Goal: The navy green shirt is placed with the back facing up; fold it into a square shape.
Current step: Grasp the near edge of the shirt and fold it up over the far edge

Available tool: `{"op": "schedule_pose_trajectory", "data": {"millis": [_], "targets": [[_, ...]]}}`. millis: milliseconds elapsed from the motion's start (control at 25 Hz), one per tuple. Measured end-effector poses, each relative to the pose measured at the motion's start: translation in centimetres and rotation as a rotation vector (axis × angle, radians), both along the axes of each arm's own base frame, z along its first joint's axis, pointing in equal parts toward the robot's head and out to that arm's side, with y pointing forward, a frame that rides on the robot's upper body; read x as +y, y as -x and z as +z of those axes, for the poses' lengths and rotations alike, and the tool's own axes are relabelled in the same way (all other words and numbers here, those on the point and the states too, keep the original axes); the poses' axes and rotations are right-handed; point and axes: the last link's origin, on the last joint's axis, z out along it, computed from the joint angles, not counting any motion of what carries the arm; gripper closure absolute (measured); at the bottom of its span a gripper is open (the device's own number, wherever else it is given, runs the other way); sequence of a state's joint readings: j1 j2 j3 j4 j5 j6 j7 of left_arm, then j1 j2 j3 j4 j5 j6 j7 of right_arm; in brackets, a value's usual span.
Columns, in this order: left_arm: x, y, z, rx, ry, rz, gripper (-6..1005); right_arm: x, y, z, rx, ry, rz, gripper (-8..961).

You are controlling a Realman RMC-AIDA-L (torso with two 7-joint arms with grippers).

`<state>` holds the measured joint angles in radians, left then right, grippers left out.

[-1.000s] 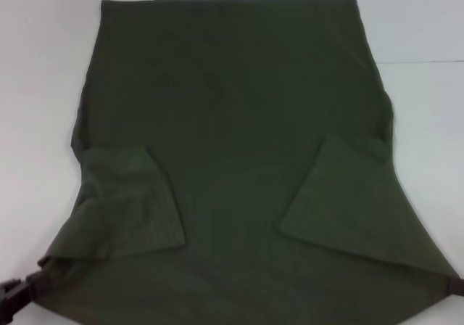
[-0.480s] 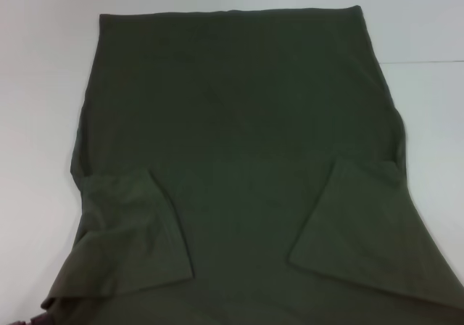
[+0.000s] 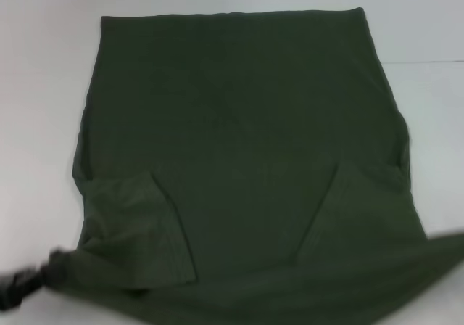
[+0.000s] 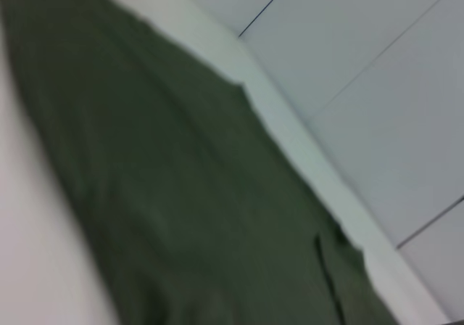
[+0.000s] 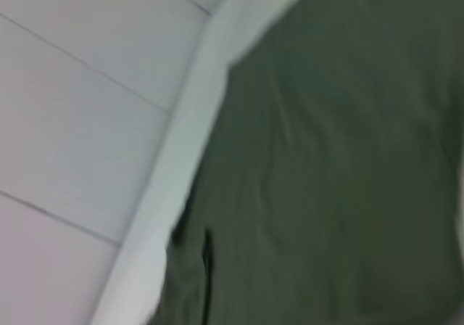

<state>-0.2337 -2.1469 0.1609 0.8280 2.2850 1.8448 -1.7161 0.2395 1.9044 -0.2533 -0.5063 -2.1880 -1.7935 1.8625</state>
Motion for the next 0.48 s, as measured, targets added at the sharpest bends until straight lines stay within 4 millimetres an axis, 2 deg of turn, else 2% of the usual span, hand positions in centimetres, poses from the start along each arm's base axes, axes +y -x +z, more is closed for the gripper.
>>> {"op": "schedule_pose_trajectory", "data": {"millis": [40,80,160,200,240,400,440,480], "targets": [[2.0,-0.6,0.4,-0.012,-0.011,-0.023,946,0.9,0.4,0.2,0.004,-0.019,0.013,845],[2.0,-0.6,0.4,-0.012,-0.011,-0.023,946,2.1,0.9,0.4,0.005,-0.042,0.031,844],[4.6,-1.5,0.7,-0.017,-0.026,-0.046,946,4.2,1.7,0.7,0.001,-0.077,0.055,841],[5.8,-1.8,0.9,-0.016,-0.034,-0.052,946,6.3,2.5,1.0,-0.009,-0.109,0.07,839],[7.1,-2.3,0.9,-0.016,-0.039,-0.061,946,6.3,2.5,1.0,-0.009,-0.109,0.07,838],[11.8,-4.2,1.0,-0.001,-0.077,-0.084,946,10.6,4.3,1.3,-0.04,-0.189,0.091,832],[13.1,-4.8,1.0,0.006,-0.089,-0.087,946,12.6,5.1,1.4,-0.067,-0.233,0.095,830],[14.0,-5.2,1.0,0.012,-0.098,-0.09,946,12.6,5.1,1.4,-0.067,-0.233,0.095,829]]}}
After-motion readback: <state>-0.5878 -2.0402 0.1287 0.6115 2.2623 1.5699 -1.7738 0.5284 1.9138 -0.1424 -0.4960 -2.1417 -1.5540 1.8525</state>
